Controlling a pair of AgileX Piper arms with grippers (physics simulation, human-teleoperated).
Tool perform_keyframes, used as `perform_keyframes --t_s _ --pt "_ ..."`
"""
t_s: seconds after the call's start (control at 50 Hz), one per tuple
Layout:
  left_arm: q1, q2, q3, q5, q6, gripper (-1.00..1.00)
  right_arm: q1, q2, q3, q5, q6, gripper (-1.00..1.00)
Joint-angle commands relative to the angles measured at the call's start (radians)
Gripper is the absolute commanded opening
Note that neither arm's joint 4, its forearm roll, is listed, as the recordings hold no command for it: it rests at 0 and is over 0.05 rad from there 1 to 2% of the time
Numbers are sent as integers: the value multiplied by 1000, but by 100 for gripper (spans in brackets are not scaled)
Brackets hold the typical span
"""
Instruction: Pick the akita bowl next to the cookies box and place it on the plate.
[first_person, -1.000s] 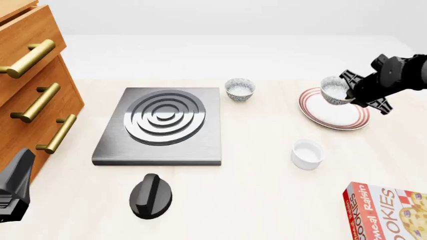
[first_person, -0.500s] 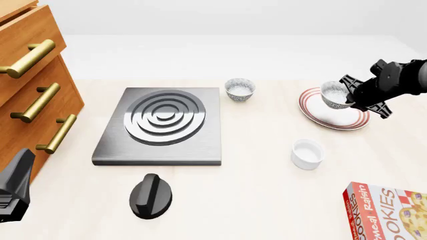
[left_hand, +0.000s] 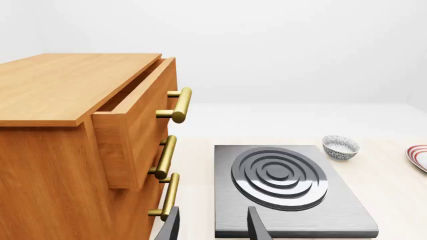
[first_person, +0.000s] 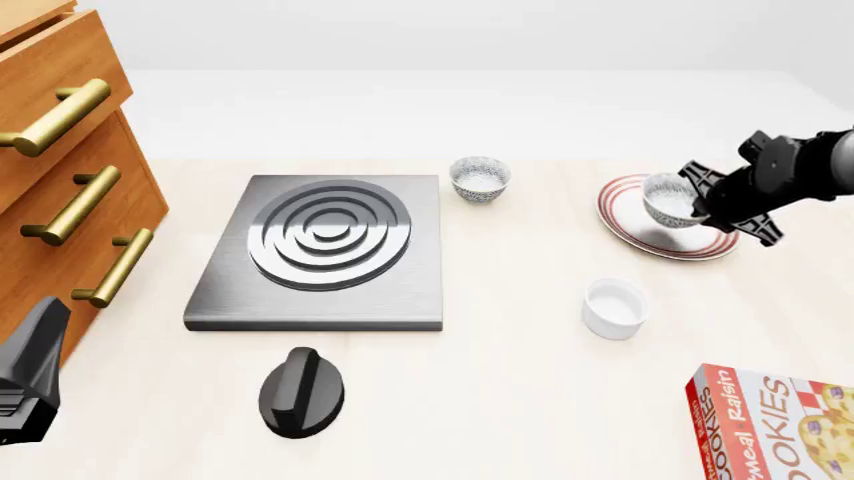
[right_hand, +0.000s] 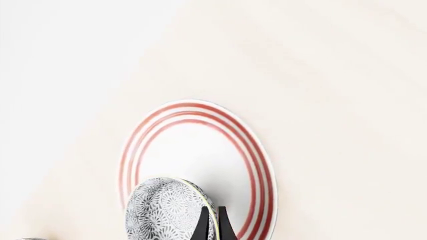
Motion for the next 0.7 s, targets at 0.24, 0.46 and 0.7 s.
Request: perform_keyframes --t_s 0.24,0.46,0.7 --pt "0 0 0 0 0 100 -8 29 -27 -14 -12 -100" --pt "0 0 0 0 0 100 -4 56 -60 -8 -13 -100" --pt "0 0 0 0 0 100 -1 82 -84 -7 -16 -100"
